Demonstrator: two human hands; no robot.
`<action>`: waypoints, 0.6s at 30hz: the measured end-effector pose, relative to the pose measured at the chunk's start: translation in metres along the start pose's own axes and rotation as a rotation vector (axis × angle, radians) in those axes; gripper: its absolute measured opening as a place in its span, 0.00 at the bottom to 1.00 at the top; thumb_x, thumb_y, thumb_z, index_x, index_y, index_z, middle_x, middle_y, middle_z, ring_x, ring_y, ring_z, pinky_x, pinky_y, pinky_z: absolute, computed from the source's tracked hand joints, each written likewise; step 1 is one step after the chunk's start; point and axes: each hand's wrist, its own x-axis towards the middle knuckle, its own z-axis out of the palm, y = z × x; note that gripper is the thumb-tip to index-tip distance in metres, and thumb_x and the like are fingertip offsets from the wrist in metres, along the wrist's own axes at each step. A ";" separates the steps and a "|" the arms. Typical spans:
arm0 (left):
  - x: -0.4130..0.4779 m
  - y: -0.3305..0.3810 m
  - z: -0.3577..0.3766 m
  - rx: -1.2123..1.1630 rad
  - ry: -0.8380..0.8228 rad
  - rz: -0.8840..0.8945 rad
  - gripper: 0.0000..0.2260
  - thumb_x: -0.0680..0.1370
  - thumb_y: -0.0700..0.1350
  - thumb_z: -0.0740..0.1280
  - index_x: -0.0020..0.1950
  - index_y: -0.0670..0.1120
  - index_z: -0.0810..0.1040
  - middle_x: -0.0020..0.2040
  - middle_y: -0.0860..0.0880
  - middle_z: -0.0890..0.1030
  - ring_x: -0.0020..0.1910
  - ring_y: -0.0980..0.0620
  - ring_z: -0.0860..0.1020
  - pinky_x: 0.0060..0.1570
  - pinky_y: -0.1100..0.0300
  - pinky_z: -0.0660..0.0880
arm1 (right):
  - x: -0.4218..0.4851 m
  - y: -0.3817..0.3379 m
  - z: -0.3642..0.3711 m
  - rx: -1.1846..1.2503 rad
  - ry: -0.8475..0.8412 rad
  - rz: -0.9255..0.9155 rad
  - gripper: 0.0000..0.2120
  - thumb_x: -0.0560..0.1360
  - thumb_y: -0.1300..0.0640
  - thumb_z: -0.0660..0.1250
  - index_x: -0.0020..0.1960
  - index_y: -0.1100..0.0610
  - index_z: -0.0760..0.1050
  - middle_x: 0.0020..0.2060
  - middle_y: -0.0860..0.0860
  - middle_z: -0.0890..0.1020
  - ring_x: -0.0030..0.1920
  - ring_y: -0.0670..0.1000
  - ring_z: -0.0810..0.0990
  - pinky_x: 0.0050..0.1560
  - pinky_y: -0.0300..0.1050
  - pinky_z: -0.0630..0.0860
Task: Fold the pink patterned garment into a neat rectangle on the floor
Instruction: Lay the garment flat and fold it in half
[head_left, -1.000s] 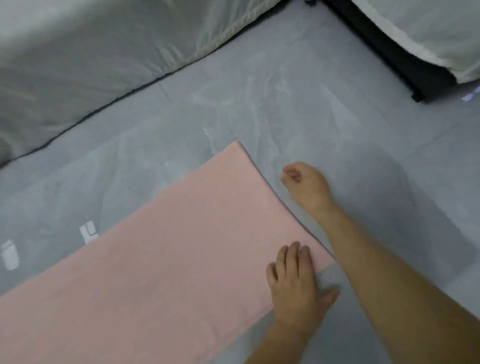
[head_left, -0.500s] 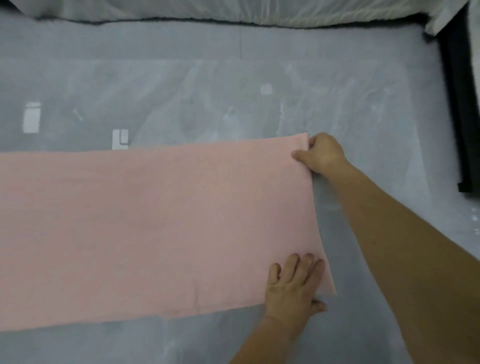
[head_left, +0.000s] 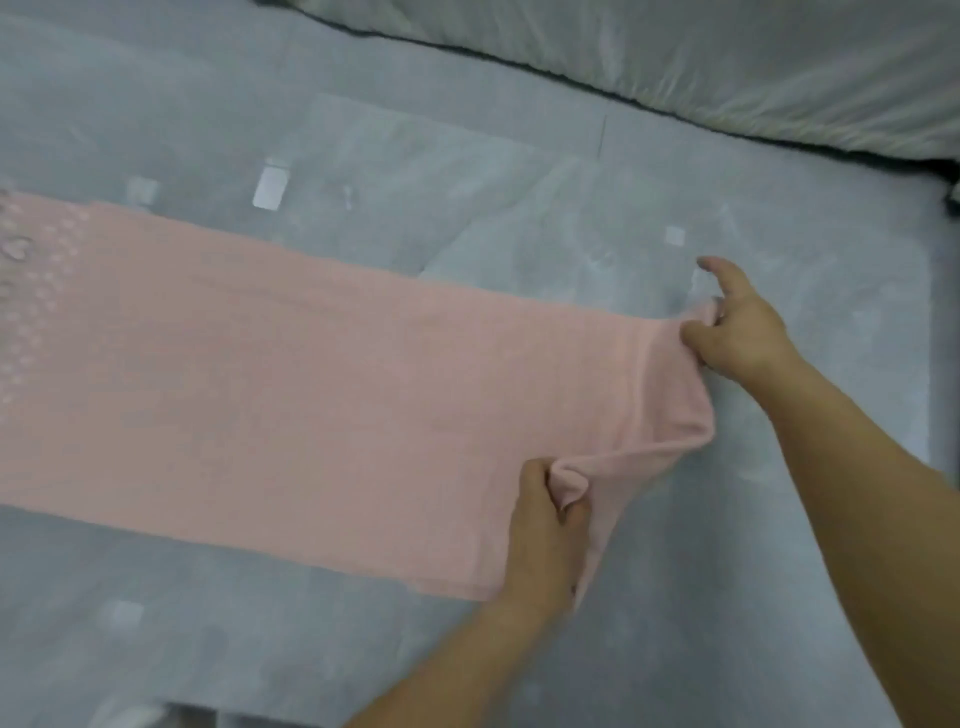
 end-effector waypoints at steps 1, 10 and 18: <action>0.004 0.002 -0.021 -0.055 0.035 -0.021 0.12 0.74 0.37 0.67 0.43 0.52 0.67 0.38 0.56 0.73 0.35 0.68 0.72 0.36 0.72 0.69 | 0.001 -0.012 0.000 0.001 -0.036 -0.051 0.23 0.71 0.63 0.63 0.65 0.51 0.71 0.53 0.60 0.79 0.45 0.58 0.80 0.49 0.38 0.75; 0.014 0.017 -0.182 -0.258 0.324 -0.122 0.05 0.69 0.44 0.69 0.36 0.47 0.73 0.29 0.54 0.74 0.26 0.63 0.70 0.27 0.70 0.67 | 0.007 -0.158 0.002 -0.439 -0.411 -0.298 0.09 0.70 0.61 0.69 0.45 0.50 0.74 0.44 0.55 0.82 0.45 0.56 0.78 0.46 0.45 0.71; 0.014 0.033 -0.308 -0.388 0.499 -0.131 0.07 0.66 0.47 0.65 0.37 0.44 0.75 0.30 0.49 0.73 0.28 0.55 0.69 0.28 0.63 0.66 | 0.002 -0.294 0.055 -0.198 -0.212 -0.583 0.04 0.68 0.59 0.73 0.38 0.55 0.78 0.45 0.55 0.80 0.51 0.54 0.77 0.53 0.48 0.71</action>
